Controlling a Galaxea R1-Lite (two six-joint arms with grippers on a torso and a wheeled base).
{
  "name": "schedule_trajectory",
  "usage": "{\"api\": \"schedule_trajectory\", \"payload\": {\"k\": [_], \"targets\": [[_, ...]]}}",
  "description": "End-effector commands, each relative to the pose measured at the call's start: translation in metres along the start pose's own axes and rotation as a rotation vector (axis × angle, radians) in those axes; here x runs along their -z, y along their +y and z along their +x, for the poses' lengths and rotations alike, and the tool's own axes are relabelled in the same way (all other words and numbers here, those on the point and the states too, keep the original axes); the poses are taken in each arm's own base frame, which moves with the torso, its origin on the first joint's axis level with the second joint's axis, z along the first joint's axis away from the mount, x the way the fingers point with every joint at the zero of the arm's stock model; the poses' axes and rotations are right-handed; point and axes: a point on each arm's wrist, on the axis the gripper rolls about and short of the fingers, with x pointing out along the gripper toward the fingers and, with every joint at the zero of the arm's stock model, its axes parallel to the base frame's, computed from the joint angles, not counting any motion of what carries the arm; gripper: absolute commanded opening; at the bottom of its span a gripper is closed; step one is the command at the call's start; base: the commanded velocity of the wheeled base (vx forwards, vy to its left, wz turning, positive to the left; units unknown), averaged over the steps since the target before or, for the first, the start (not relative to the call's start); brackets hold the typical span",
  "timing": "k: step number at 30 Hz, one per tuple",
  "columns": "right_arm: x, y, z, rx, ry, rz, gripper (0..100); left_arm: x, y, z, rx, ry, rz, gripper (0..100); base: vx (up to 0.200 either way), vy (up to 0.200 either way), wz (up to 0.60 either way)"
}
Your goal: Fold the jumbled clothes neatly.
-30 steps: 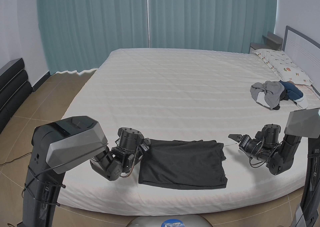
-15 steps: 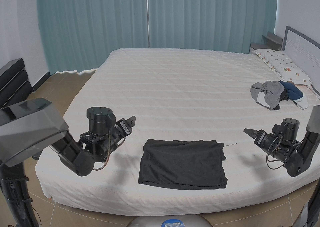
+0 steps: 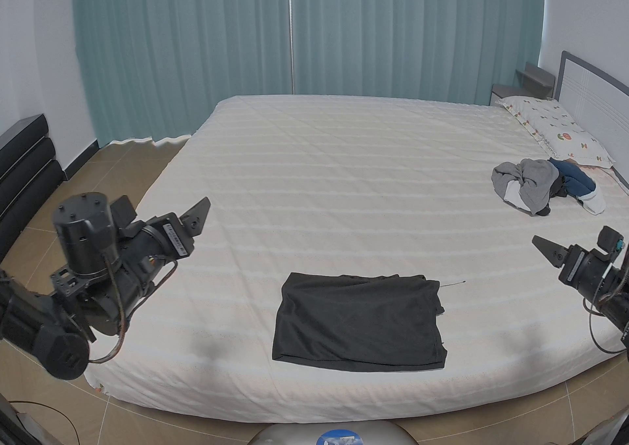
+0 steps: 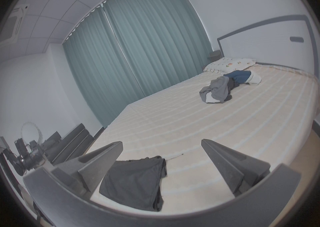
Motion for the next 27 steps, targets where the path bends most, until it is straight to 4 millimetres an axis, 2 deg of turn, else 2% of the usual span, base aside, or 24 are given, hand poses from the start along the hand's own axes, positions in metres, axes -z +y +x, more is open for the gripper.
{"api": "schedule_trajectory", "payload": {"k": [1, 2, 4, 6, 9, 10, 12, 18, 20, 21, 27], "targets": [[-0.018, 0.016, -0.082, -0.046, -0.135, -0.121, 100, -0.034, 0.014, -0.079, -0.011, -0.176, 0.038, 100, 0.000, 0.000, 0.00], [-0.018, 0.018, -0.101, -0.044, -0.130, -0.147, 100, -0.037, 0.018, -0.094, -0.022, -0.205, 0.040, 100, 0.000, 0.000, 0.00], [-0.017, 0.019, -0.108, -0.039, -0.120, -0.154, 100, -0.037, 0.021, -0.101, -0.036, -0.215, 0.048, 100, 0.000, 0.000, 0.00], [-0.011, 0.019, -0.136, -0.011, -0.091, -0.160, 100, -0.036, 0.031, -0.123, -0.091, -0.237, 0.096, 100, 0.000, 0.000, 0.00], [0.003, 0.018, -0.160, -0.015, -0.067, -0.165, 100, -0.036, 0.040, -0.146, -0.123, -0.258, 0.146, 100, 0.000, 0.000, 0.00], [0.003, 0.018, -0.160, -0.015, -0.067, -0.165, 100, -0.036, 0.040, -0.146, -0.123, -0.258, 0.146, 100, 0.000, 0.000, 0.00], [0.017, 0.015, -0.178, -0.026, -0.054, -0.213, 100, -0.039, 0.048, -0.167, -0.161, -0.279, 0.169, 100, 0.000, 0.000, 0.00], [0.027, 0.012, -0.197, -0.096, -0.050, -0.338, 100, -0.034, 0.068, -0.202, -0.290, -0.290, 0.187, 100, 0.000, 0.000, 0.00], [0.028, 0.012, -0.197, -0.099, -0.051, -0.342, 100, -0.034, 0.069, -0.204, -0.296, -0.291, 0.190, 100, 0.000, 0.000, 0.00], [0.030, 0.011, -0.200, -0.117, -0.052, -0.363, 100, -0.034, 0.075, -0.215, -0.350, -0.322, 0.219, 100, 0.000, 0.000, 0.00], [0.037, 0.007, -0.210, -0.138, -0.065, -0.396, 100, -0.034, 0.081, -0.231, -0.447, -0.406, 0.212, 100, 0.000, 0.000, 0.00]]}}
